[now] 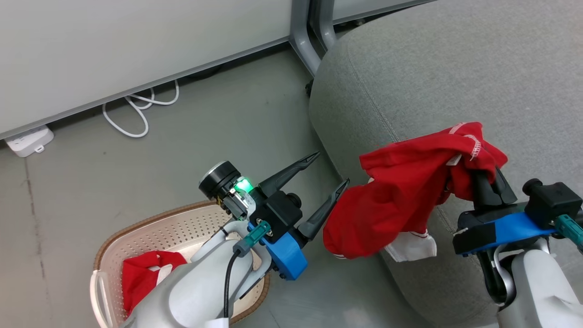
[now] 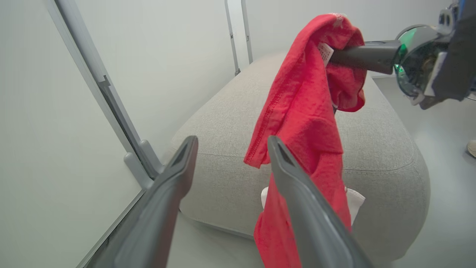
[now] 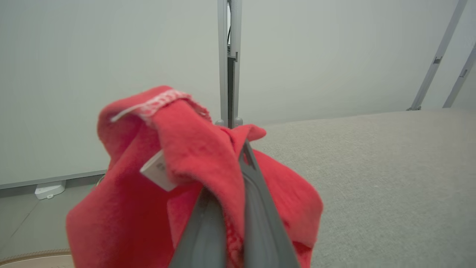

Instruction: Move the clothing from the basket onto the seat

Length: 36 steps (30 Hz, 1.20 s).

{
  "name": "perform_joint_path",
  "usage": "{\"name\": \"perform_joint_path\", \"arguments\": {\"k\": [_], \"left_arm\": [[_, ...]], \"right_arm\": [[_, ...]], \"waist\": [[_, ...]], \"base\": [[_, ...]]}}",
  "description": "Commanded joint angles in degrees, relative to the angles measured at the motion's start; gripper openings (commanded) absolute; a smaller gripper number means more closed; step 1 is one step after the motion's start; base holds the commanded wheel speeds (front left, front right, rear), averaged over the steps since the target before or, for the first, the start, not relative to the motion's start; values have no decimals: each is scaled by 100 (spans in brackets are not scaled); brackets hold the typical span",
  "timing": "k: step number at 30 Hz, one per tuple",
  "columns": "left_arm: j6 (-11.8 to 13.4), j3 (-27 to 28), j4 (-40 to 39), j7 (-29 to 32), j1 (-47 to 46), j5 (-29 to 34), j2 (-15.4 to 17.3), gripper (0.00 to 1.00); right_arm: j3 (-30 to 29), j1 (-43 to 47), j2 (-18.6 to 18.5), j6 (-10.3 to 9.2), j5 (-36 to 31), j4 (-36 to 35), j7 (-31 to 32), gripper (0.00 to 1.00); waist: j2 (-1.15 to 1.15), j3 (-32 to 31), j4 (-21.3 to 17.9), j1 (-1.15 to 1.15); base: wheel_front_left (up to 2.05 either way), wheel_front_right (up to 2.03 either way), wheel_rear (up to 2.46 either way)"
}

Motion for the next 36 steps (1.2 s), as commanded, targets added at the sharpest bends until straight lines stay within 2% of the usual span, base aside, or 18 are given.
{"name": "perform_joint_path", "arguments": {"k": [1,11,18,26,36], "left_arm": [[-5,-29,-5,-16,-51,-27,29,100],[-5,-190,29,-16,-150,-77,40,100],[-5,-149,13,-16,-200,-75,66,100],[-5,-86,-43,-16,-393,33,139,100],[-5,-256,-102,-15,-1002,136,307,100]], "right_arm": [[-26,59,2,2,-27,-47,-22,0],[-127,109,85,2,-73,-80,-22,0],[-94,-219,67,2,-121,-153,-22,0],[-116,-1408,-438,2,-186,-361,-22,0],[-1430,-3462,-1704,2,-125,-466,-22,0]], "waist": [[0,39,-45,0],[0,125,-139,0],[0,201,-115,0],[0,707,-107,0],[0,1723,96,0]], "base": [[0,0,0],[0,0,0],[0,0,0],[0,0,0],[0,0,0]]}}
